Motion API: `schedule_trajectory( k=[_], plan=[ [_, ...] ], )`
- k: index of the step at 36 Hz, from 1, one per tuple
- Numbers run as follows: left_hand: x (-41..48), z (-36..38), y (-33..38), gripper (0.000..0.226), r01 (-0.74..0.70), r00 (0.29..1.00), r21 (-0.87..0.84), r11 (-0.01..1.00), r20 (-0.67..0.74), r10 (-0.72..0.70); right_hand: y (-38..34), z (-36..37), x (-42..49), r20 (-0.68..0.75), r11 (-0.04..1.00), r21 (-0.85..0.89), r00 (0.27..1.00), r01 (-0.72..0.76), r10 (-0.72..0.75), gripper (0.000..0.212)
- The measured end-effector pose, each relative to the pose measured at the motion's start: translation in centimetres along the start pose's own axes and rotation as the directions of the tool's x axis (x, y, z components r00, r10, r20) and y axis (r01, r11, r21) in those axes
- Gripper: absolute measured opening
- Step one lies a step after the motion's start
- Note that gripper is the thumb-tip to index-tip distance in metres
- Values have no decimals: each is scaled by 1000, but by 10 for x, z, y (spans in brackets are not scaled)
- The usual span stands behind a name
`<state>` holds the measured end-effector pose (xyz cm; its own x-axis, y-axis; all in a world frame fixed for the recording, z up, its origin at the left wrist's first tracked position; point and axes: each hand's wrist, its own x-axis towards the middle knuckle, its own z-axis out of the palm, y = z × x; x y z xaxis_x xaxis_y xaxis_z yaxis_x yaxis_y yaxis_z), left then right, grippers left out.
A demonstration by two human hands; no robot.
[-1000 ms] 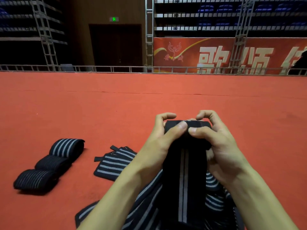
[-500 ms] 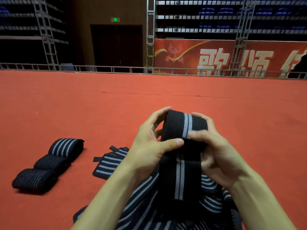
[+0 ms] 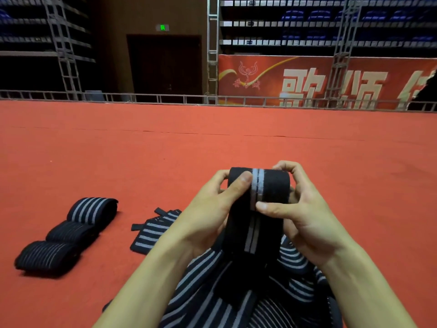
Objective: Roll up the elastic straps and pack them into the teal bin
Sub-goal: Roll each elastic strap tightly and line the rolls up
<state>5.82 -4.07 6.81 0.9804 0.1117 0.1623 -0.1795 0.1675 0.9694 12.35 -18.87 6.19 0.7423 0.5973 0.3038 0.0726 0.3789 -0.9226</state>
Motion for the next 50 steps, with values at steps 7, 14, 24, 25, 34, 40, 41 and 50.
schedule_trajectory(
  k=[7,14,24,25,34,40,41,50],
  plan=[
    [5,-13,-3,54,-134,990,-83,988,-62,129,-2,-5,0,60,993,89,995,-81,75,70],
    [6,-20,-6,59,-64,998,-80,995,21,65,2,-7,3,-49,1000,18,998,-25,26,81],
    [6,-27,-2,56,35,999,-16,999,1,-35,8,-9,4,-85,999,-41,996,-7,3,72],
    [6,-29,-3,57,21,1000,-7,1000,-11,-21,9,-10,4,-73,999,-38,997,-21,18,73],
    [11,-39,-11,53,-13,1000,77,997,9,12,13,-14,3,-63,982,-184,998,-39,27,73],
    [12,-48,-19,58,1,1000,134,991,24,-4,22,-12,0,-72,948,-311,996,-73,53,66],
    [11,-49,-21,58,5,1000,136,991,23,-8,24,-11,-2,-81,939,-334,995,-75,51,65],
    [-24,-63,-27,58,34,999,116,993,-9,-33,23,19,-22,-110,868,-475,988,-145,106,65]
  ],
)
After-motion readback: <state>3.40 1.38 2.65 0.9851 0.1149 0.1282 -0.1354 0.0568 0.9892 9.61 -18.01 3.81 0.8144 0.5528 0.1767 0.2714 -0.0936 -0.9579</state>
